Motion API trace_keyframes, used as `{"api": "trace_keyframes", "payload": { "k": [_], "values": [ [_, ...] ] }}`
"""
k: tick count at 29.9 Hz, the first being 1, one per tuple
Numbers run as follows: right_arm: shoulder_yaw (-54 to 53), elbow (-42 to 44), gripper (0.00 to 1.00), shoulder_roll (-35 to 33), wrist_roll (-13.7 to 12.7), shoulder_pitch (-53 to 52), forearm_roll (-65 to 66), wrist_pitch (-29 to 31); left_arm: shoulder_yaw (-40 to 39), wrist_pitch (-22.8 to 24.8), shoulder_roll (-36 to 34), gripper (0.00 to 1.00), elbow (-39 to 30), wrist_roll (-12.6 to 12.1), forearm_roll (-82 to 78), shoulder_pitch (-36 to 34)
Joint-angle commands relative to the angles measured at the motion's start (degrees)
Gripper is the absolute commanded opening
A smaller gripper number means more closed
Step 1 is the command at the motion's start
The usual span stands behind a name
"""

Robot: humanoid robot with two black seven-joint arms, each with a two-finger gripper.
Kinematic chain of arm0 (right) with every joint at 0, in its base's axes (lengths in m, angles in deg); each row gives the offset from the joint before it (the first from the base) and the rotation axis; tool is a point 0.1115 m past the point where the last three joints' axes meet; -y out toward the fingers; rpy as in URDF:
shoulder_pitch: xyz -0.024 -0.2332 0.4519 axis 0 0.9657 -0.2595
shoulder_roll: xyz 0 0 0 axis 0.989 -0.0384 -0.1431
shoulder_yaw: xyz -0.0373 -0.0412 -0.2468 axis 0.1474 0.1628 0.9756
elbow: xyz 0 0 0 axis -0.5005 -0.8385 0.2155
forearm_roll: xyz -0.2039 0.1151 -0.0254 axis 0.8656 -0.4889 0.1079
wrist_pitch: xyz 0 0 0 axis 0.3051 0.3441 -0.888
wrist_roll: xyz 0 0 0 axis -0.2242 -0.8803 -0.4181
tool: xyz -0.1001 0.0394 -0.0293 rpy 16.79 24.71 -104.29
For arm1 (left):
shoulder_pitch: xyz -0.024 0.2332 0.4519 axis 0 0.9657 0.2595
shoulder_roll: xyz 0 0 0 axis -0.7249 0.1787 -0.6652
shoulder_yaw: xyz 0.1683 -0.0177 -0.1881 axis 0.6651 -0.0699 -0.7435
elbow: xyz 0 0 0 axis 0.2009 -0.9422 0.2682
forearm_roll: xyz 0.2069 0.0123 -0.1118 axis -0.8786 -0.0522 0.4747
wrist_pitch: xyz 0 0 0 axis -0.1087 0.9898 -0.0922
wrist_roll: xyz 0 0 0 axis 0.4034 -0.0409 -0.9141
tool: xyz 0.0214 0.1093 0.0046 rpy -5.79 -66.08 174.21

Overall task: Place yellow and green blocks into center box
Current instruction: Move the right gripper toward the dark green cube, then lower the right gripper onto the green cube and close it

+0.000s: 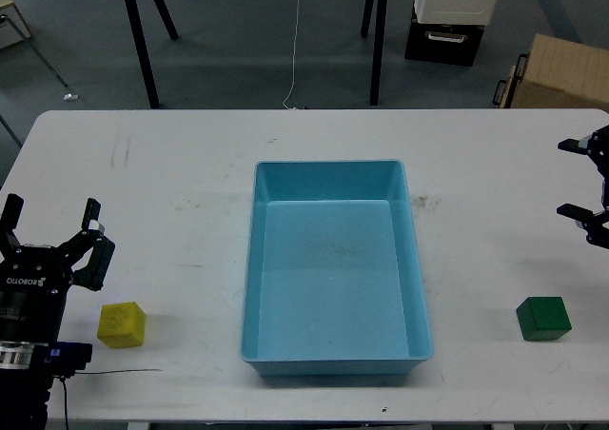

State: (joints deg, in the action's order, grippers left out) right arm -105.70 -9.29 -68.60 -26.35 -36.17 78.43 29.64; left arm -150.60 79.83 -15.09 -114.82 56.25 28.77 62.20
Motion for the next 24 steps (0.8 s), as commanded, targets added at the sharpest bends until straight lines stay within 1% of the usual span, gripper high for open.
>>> {"api": "trace_keyframes", "payload": {
  "k": [1,5,7,8,13,20,24],
  "values": [
    [22.02,0.03,1.0,-0.89,-2.44,-19.49,8.96,4.49,0.11,0.0,0.0,1.0,0.13,-0.04,0.01,0.06],
    [39.61,-0.59,1.0,-0.19,-3.32,-33.41,15.82,9.39,0.11,0.0,0.0,1.0,0.13,-0.13,0.01,-0.03],
    [45.95,-1.29,1.0,0.42,-3.33,-36.85,19.86,9.39,0.11,0.0,0.0,1.0,0.04,-0.13,0.01,-0.03],
    [47.46,-1.81,1.0,0.6,-3.33,-37.56,21.79,9.39,0.11,0.0,0.0,1.0,0.13,-0.13,-0.08,-0.03],
    [50.02,-2.61,1.0,1.56,-3.33,-36.51,30.59,9.39,0.11,0.0,0.0,1.0,0.48,-0.22,0.01,0.06],
    [50.02,-2.7,1.0,4.37,-3.24,-31.24,31.39,9.39,0.2,0.0,0.0,1.0,1.01,-0.3,-0.08,-0.03],
    [49.93,-2.7,1.0,5.08,-2.97,-30.27,31.31,9.39,0.72,0.0,0.0,1.0,1.36,-0.3,-0.17,-0.03]
  ]
}}
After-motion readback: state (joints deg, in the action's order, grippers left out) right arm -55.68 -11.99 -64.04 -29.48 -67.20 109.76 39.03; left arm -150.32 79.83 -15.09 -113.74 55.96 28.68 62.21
